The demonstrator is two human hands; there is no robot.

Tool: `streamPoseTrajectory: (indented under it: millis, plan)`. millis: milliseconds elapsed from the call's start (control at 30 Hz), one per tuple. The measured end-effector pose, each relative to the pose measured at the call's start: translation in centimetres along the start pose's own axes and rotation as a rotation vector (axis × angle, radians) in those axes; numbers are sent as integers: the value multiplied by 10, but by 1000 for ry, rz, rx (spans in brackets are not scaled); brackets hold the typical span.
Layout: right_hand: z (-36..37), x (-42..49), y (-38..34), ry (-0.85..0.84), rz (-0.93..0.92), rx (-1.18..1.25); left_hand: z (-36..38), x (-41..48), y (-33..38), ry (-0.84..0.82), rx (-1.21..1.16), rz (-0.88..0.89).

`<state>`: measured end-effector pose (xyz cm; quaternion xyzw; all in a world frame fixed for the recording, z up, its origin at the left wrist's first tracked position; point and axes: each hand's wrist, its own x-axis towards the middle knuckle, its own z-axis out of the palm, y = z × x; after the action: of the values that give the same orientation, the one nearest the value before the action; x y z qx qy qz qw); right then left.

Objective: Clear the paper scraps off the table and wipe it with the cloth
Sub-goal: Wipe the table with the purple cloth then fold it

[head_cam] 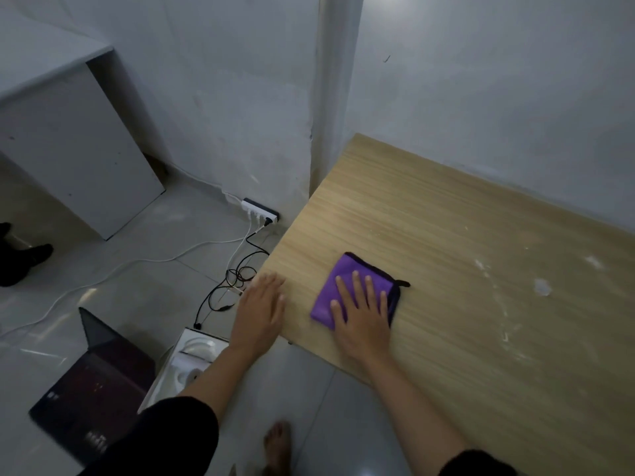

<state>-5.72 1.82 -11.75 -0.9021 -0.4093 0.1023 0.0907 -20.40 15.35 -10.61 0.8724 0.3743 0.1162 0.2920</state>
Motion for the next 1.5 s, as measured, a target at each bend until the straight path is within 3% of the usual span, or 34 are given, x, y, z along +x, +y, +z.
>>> streamPoseTrajectory:
  millis: [100,267,467,567,633,733,800,867,967,1033,1233,1433,1500]
  plan:
    - [-1,-10,0,-14,-27,17,22,-12,22,-106,57,51]
    - [2,-67,35,54,-213,-13,48,-28,48,-86,82,-12]
    - [-22,-83,135,89,135,-5,63,-34,66,-29,127,-31]
    - [-26,-70,131,62,248,36,65,-38,86,-3,-106,191]
    - [-23,-61,106,118,145,82,70,-40,107,-57,-301,289]
    - [-22,-48,69,9,-110,369,82,-40,135,-171,-490,243]
    - [-27,-40,62,14,-93,621,90,-34,143,-209,-535,192]
    - [-29,-35,69,116,-54,692,100,-21,137,-221,-420,166]
    - [-29,-26,102,290,54,597,114,12,120,-77,115,264]
    - [-32,-13,133,336,167,489,117,42,119,-5,280,225]
    - [-48,23,219,387,420,254,138,126,174,-121,309,124]
    - [-58,44,261,444,492,291,195,137,243,-325,305,592]
    - [-59,47,270,451,505,286,199,151,245,-315,316,590]
